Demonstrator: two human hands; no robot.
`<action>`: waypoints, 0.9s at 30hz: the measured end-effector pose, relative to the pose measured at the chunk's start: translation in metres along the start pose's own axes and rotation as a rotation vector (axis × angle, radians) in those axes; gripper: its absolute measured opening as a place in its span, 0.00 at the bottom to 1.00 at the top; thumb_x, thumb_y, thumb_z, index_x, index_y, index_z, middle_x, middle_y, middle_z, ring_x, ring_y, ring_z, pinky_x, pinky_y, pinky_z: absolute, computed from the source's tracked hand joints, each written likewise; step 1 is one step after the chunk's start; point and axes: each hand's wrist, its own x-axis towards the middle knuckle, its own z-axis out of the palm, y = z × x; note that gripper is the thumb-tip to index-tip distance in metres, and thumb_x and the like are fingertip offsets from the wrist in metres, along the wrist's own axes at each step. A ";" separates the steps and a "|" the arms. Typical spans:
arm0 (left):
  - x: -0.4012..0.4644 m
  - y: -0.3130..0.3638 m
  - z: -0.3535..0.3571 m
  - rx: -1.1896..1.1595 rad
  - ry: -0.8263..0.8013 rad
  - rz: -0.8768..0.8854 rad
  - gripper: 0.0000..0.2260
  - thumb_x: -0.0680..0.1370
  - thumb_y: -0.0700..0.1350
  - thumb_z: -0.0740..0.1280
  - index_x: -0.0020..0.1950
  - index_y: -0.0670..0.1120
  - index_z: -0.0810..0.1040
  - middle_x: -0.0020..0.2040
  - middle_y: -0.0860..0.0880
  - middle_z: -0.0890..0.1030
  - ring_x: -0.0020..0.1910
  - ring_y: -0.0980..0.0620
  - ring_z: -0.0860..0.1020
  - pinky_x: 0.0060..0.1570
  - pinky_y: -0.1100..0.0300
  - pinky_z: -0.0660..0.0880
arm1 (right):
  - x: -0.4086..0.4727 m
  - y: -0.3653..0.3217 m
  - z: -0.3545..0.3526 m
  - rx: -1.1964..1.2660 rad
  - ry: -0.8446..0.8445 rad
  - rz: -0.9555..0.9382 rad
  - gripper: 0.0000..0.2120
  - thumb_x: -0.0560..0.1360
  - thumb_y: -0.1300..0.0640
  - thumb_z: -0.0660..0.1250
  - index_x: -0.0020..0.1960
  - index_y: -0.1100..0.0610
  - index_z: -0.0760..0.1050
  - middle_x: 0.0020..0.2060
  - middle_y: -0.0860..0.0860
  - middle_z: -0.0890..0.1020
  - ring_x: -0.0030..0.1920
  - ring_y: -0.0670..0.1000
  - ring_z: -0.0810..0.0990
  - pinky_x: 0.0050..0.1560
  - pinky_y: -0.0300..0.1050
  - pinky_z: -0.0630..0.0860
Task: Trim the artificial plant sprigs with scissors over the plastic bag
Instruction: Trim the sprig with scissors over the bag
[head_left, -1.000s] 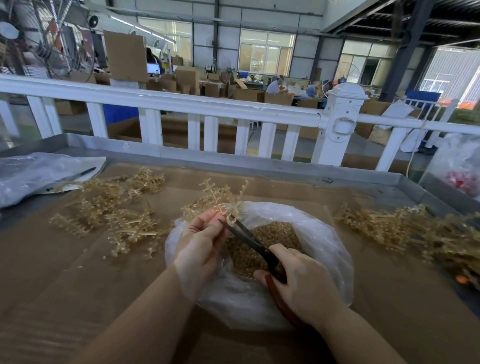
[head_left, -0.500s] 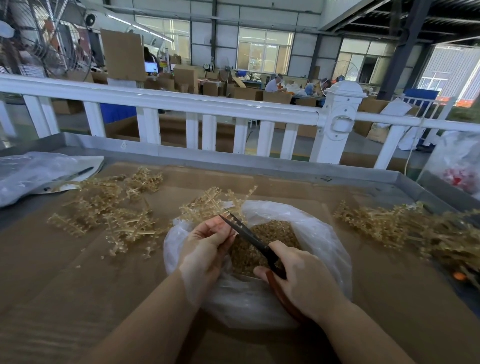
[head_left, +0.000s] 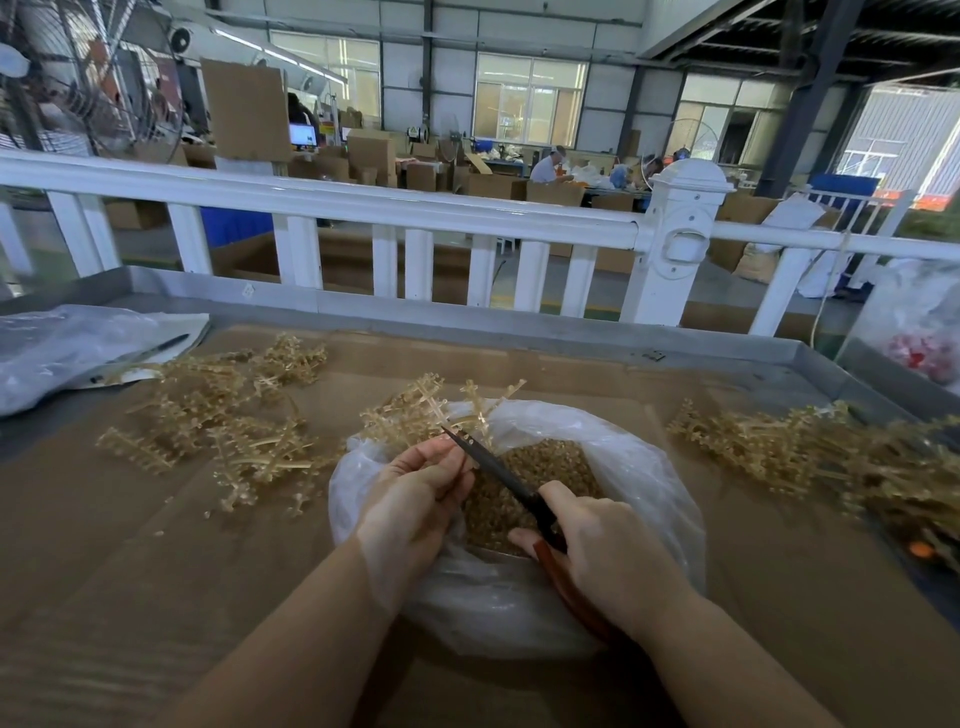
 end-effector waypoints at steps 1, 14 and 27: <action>0.000 0.000 0.000 -0.007 -0.004 -0.010 0.09 0.76 0.29 0.62 0.42 0.42 0.76 0.34 0.46 0.82 0.33 0.54 0.81 0.33 0.66 0.79 | 0.000 0.000 0.000 -0.009 0.000 -0.001 0.18 0.77 0.37 0.53 0.54 0.49 0.69 0.39 0.46 0.79 0.39 0.47 0.78 0.44 0.44 0.76; 0.002 0.000 -0.005 0.083 -0.013 0.016 0.05 0.76 0.35 0.66 0.42 0.43 0.77 0.32 0.48 0.81 0.29 0.56 0.81 0.30 0.66 0.78 | -0.004 0.000 0.002 -0.001 0.063 0.000 0.16 0.77 0.38 0.55 0.53 0.49 0.70 0.35 0.45 0.78 0.36 0.46 0.77 0.37 0.37 0.72; 0.006 0.002 -0.007 0.202 -0.058 -0.093 0.05 0.76 0.34 0.65 0.41 0.41 0.76 0.28 0.47 0.81 0.26 0.54 0.80 0.27 0.64 0.78 | -0.004 -0.003 -0.002 -0.027 0.057 -0.023 0.19 0.76 0.35 0.55 0.53 0.49 0.70 0.33 0.43 0.73 0.32 0.44 0.73 0.34 0.35 0.67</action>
